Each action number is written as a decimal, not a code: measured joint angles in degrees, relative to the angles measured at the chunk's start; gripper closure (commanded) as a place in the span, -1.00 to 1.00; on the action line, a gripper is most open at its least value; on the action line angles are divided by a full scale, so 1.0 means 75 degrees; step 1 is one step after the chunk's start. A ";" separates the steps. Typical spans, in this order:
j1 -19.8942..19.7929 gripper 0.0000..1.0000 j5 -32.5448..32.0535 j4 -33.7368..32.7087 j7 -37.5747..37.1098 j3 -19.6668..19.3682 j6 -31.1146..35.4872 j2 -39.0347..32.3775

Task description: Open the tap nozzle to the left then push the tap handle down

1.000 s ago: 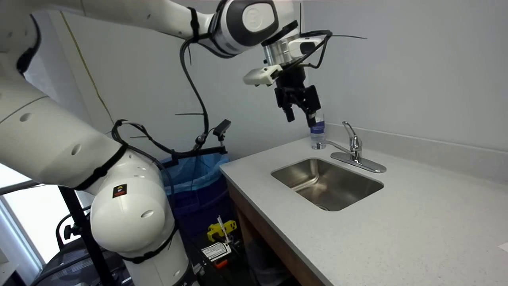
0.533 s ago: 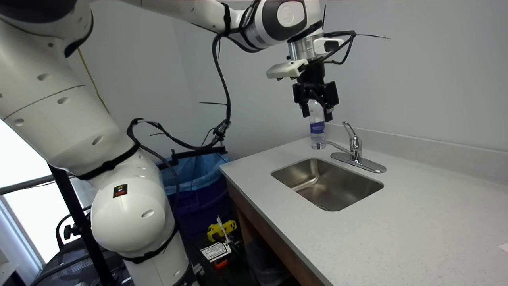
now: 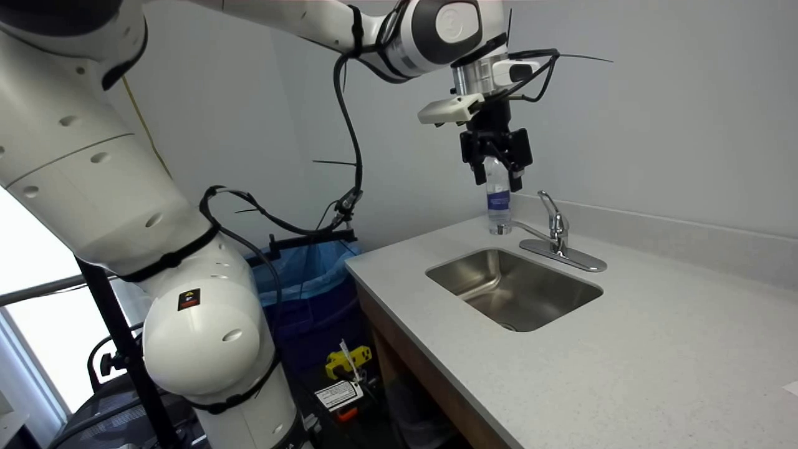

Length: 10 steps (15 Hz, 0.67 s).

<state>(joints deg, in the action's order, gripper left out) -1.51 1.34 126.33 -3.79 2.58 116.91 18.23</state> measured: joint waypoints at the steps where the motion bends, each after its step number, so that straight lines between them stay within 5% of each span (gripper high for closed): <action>1: 0.0000 -1.00 0.0000 0.0000 0.0000 0.0000 0.0000 -0.0048; 10: 0.0000 -1.00 -0.0033 -0.0202 -0.0022 -0.0020 0.0457 -0.1259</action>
<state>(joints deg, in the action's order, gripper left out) -1.51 1.09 124.81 -3.96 2.43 120.33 8.78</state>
